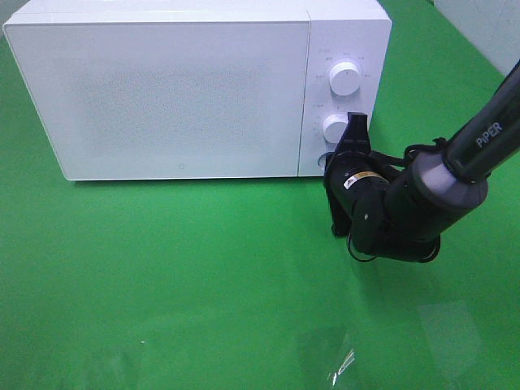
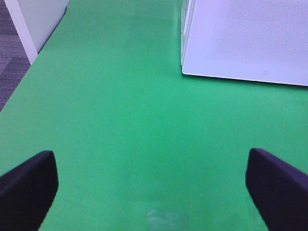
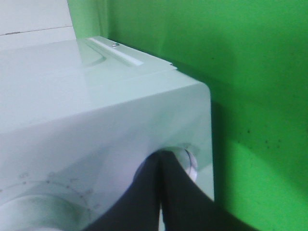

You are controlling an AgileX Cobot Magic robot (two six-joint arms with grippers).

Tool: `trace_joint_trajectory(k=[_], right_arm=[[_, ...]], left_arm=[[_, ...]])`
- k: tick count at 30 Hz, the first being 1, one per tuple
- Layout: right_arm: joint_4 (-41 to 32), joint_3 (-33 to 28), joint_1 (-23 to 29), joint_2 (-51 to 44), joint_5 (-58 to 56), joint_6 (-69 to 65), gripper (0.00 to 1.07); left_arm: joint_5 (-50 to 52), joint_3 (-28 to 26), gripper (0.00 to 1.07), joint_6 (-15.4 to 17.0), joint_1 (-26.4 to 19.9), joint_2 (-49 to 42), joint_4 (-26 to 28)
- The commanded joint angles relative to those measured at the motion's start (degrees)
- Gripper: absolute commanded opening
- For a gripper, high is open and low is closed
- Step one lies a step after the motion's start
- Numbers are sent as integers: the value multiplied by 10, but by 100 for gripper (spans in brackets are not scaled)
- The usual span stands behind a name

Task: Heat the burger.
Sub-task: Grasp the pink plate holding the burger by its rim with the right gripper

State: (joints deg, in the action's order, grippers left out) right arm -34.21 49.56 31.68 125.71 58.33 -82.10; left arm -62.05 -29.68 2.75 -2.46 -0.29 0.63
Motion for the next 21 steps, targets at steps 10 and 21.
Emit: trace_joint_trajectory(k=[10,21], right_arm=[[-28,97,-17,21,163,11,0],[-23,97,-17,9,131,19,0]], left_arm=[[7,0,98,3,-1,-3,2],[7,0,98,3,-1,-3,2]])
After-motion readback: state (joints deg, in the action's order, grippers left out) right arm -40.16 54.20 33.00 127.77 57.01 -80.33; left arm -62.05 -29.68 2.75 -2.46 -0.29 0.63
